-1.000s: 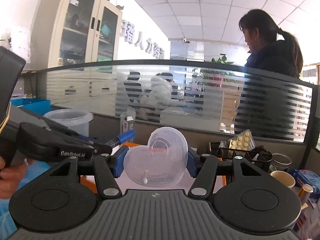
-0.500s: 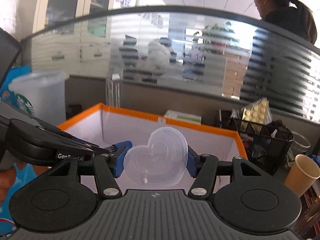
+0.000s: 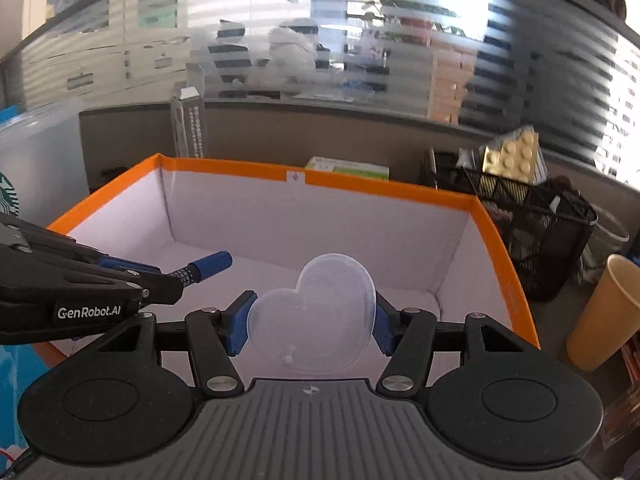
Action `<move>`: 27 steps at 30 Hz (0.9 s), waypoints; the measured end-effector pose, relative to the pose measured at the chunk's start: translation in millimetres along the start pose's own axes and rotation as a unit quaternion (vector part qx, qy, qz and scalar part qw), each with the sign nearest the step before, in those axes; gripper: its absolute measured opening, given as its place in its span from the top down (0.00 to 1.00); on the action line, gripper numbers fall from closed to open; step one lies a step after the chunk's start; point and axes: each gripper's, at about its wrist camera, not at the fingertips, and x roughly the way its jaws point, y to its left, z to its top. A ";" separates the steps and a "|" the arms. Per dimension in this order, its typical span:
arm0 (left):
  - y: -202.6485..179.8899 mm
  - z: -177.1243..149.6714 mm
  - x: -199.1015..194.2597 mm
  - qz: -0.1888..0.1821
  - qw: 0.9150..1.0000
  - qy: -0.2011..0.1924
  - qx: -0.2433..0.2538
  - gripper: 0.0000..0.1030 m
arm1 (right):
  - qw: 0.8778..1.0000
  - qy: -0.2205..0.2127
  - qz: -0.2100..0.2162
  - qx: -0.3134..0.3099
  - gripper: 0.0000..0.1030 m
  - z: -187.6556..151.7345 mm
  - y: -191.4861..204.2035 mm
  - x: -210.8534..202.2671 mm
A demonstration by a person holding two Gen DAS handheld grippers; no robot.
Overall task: Organize rigid objects
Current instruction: 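Carry marker and container into orange box and open both grippers, then withdraw both tools from the box back toward the pile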
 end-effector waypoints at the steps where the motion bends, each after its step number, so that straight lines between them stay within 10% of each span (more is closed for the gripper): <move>1: -0.2 -0.2 0.8 0.000 1.000 0.002 0.001 0.89 | 1.000 -0.001 0.000 0.002 0.45 0.1 -0.2 -1.0; 13: -0.2 -2.2 -5.6 0.007 1.000 -0.004 0.006 0.79 | 1.000 -0.013 -0.011 0.003 0.34 0.0 -2.1 -17.3; 18: 1.0 -2.7 -30.8 0.003 0.999 -0.036 0.011 0.47 | 0.999 -0.040 -0.013 0.009 0.34 -1.1 -6.4 -42.3; 20: -1.0 -5.1 -48.0 0.017 0.998 -0.064 0.022 0.18 | 0.998 -0.059 -0.006 0.010 0.34 -1.9 -8.2 -58.8; 27: -1.4 -40.4 -108.6 0.020 0.988 -0.130 0.075 0.03 | 0.993 -0.097 0.069 0.003 0.20 -31.6 -17.9 -128.4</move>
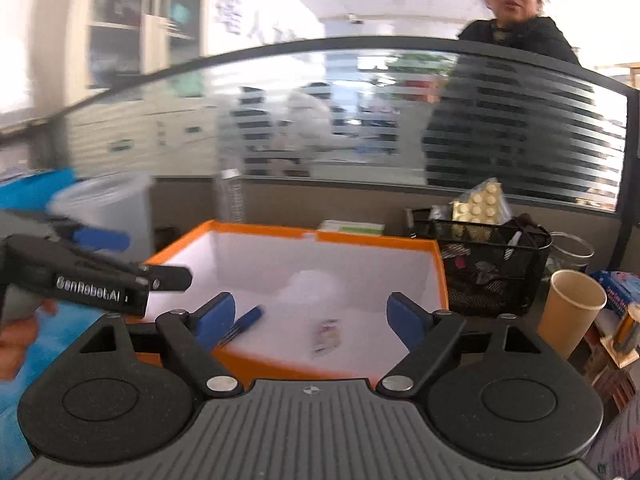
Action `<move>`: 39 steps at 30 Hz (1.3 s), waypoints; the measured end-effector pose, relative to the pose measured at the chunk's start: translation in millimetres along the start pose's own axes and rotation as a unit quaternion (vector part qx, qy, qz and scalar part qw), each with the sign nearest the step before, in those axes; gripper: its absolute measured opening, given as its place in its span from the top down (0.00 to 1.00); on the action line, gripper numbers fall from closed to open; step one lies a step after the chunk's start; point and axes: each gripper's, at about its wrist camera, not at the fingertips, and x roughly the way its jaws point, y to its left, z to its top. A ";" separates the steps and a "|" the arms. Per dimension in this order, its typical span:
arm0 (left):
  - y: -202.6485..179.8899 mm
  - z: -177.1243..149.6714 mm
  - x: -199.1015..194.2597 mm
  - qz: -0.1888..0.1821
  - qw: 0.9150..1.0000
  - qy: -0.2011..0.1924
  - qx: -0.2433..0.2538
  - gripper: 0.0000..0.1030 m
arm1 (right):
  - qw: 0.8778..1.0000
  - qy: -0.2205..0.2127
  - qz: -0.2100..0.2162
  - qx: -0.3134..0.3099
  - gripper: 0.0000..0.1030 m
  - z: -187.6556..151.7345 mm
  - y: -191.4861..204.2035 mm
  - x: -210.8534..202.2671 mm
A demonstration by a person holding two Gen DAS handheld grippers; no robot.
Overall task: Organize rigid objects
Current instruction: 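Withdraw both tools from the box back toward the pile, then grasp green tube with left gripper while right gripper grasps white device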
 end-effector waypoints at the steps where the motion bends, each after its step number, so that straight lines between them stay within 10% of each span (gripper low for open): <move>1: -0.6 -7.3 -7.3 -0.008 1.000 0.002 0.006 0.03 | 1.000 0.006 0.010 -0.003 0.20 -5.8 0.5 -8.7; 15: -23.3 -87.9 -23.8 -0.103 0.988 0.105 0.042 0.03 | 0.990 0.122 0.069 -0.015 0.31 -97.9 -5.5 -52.2; 27: -40.9 -97.4 -1.8 -0.138 0.979 0.131 0.071 0.03 | 0.978 0.139 0.096 -0.123 0.33 -110.3 -1.3 -38.0; 39: -50.6 -102.8 12.8 -0.158 0.975 0.132 0.081 0.10 | 0.972 0.172 0.121 -0.101 0.21 -106.5 -5.5 -29.9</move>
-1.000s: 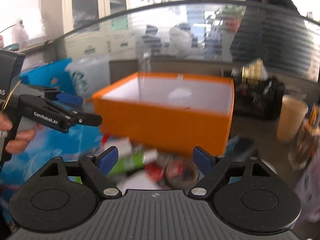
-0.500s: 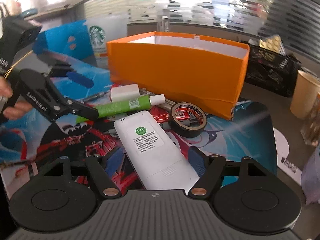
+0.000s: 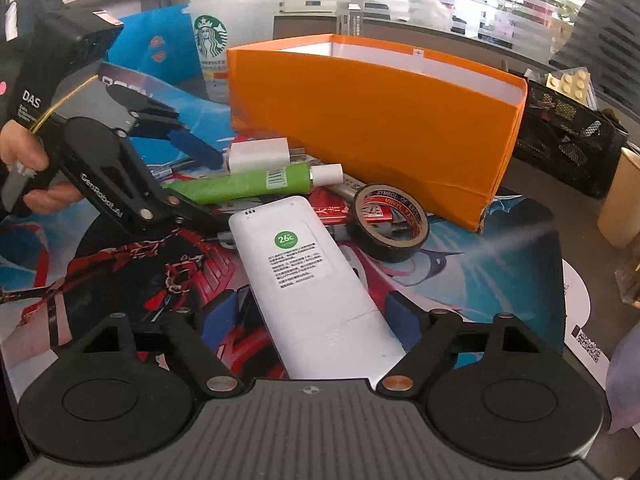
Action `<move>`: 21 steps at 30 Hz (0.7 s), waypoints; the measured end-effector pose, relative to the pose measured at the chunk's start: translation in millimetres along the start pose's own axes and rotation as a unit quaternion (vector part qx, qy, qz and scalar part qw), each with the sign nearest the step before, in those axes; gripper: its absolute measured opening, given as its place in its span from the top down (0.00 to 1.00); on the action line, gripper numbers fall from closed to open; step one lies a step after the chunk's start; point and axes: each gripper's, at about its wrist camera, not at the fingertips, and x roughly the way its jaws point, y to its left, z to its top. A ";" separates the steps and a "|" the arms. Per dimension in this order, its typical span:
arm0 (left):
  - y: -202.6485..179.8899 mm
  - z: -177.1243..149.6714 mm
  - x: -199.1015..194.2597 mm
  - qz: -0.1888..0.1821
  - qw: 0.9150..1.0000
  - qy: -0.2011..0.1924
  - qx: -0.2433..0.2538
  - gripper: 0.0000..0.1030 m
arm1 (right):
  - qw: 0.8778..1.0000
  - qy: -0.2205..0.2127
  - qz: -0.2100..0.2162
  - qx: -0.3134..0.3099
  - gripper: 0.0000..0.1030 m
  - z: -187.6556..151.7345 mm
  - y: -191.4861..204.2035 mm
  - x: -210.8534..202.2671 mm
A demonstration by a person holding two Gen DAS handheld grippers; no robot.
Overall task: Organize rigid objects
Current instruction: 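Grasp green tube with left gripper while right gripper grasps white device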
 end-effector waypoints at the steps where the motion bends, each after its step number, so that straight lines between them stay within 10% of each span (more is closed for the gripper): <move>1: -0.2 -0.1 0.1 -0.001 1.000 -0.002 0.001 0.10 | 1.000 0.003 0.004 -0.002 0.15 0.3 0.6 1.0; 6: -2.7 -1.4 -4.1 -0.011 1.000 -0.014 0.010 0.21 | 1.000 0.010 -0.006 -0.002 0.00 -1.2 4.5 5.5; 10: -6.0 -2.4 -8.4 -0.014 1.000 -0.022 0.013 0.37 | 1.000 0.004 -0.026 0.017 0.38 2.9 2.3 -1.9; 15: -8.4 -3.8 -13.0 -0.010 0.999 -0.030 0.010 0.66 | 0.998 0.005 -0.057 -0.004 0.47 4.8 21.7 -4.9; 21: -14.3 -4.8 -16.3 0.006 1.000 -0.025 0.006 0.68 | 0.995 -0.002 -0.089 -0.036 0.50 2.9 52.3 -8.5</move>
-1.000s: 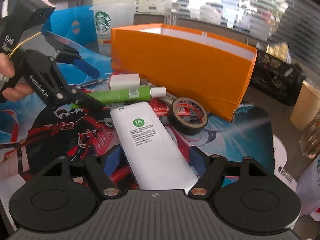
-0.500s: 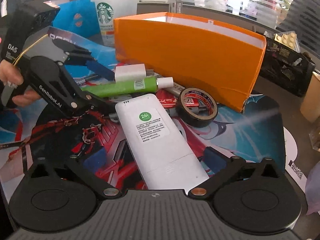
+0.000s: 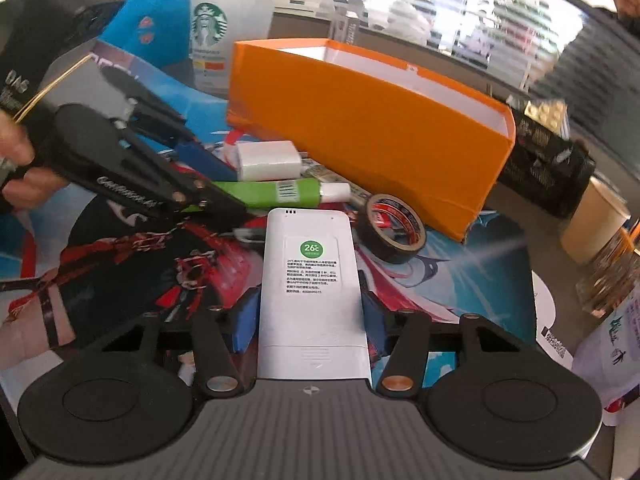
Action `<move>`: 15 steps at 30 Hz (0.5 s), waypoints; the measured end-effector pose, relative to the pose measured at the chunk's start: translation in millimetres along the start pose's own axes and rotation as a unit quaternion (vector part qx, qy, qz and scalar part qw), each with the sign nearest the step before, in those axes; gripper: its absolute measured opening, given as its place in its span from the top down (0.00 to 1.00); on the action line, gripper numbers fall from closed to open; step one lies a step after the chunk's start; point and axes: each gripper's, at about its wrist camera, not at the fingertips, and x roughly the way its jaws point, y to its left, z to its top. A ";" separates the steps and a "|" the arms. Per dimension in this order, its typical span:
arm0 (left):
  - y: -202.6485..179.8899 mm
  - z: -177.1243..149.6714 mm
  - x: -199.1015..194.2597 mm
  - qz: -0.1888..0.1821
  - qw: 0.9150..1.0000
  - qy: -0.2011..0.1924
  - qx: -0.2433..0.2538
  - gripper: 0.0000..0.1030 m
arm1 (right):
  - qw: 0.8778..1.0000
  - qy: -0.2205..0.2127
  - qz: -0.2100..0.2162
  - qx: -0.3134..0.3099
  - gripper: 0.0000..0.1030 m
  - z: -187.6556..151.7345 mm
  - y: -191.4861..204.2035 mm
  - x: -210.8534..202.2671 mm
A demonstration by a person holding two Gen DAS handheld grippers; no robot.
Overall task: Organize rigid objects
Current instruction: 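Grasp green tube with left gripper while right gripper grasps white device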
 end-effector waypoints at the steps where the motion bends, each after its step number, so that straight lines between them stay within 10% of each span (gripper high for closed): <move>1: 0.0 -1.2 -0.6 0.003 1.000 0.001 -0.002 0.68 | 1.000 -0.003 -0.002 0.005 0.50 -0.9 1.8 -0.7; 15: 4.5 -3.2 -28.6 0.013 0.999 -0.023 -0.021 0.91 | 0.997 -0.041 0.001 0.065 0.50 -4.1 10.1 -8.7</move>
